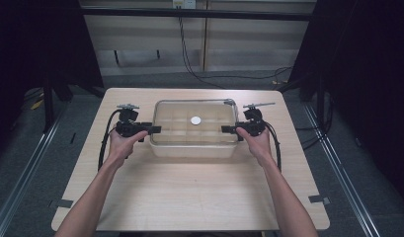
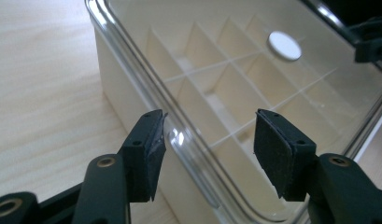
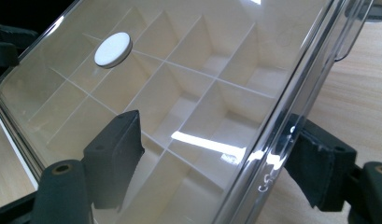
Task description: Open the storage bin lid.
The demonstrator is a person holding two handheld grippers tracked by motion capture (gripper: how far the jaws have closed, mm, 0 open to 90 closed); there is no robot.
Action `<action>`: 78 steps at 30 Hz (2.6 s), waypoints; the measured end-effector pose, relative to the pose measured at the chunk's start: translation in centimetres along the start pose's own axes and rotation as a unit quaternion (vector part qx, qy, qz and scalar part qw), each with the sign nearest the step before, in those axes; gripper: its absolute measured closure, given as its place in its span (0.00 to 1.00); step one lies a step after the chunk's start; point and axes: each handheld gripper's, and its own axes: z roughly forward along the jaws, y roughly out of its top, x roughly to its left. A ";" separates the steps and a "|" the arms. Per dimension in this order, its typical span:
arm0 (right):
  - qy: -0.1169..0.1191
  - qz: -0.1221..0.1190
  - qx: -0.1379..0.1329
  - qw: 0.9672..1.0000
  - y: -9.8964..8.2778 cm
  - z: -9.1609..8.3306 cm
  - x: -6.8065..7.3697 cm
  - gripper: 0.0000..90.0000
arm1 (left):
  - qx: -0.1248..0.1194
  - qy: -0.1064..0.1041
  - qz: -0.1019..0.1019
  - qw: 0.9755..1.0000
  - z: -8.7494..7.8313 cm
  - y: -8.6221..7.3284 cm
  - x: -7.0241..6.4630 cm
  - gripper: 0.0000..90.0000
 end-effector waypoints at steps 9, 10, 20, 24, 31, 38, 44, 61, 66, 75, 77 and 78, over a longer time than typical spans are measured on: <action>-0.010 -0.006 0.003 1.000 0.0 -0.2 0.0 0.27 | 0.015 0.004 -0.005 1.000 0.7 -0.2 0.6 0.48; -0.013 -0.010 0.003 1.000 0.0 -0.4 0.0 0.28 | 0.013 0.003 -0.012 1.000 0.8 -0.2 0.7 0.46; -0.023 -0.015 -0.006 1.000 0.2 -1.1 -0.1 0.44 | 0.014 0.005 -0.018 1.000 1.1 0.0 0.7 0.40; -0.019 -0.012 -0.019 1.000 0.1 -1.2 -0.2 0.48 | 0.008 0.010 -0.010 1.000 0.7 0.2 0.6 0.43; -0.005 -0.002 -0.040 0.999 -0.1 -1.4 -0.3 0.51 | -0.005 0.024 0.006 1.000 0.1 0.3 0.0 0.50; 0.009 0.004 -0.062 0.998 0.1 -2.3 -0.5 0.59 | -0.007 0.026 0.021 0.999 0.0 0.4 -0.4 0.57; 0.017 0.006 -0.066 0.998 0.5 -2.8 -0.2 0.61 | -0.013 0.016 0.015 1.000 -0.1 0.3 -0.2 0.61; 0.016 0.019 -0.074 0.997 1.3 -3.1 0.3 0.65 | -0.040 -0.007 0.012 0.999 -1.6 0.9 -0.3 0.69; 0.017 0.017 -0.074 0.997 1.5 -3.4 0.5 0.68 | -0.045 -0.006 0.016 0.999 -2.0 1.1 -0.4 0.71; 0.010 0.011 -0.080 0.997 2.2 -4.2 1.0 0.72 | -0.049 -0.005 0.025 0.998 -2.6 1.5 -0.7 0.76; 0.011 0.011 -0.082 0.996 2.2 -4.2 1.0 0.72 | -0.053 -0.005 0.024 0.998 -2.7 1.6 -0.7 0.77; 0.013 0.011 -0.084 0.996 2.2 -4.3 0.9 0.72 | -0.052 -0.005 0.025 0.998 -2.7 1.7 -0.7 0.77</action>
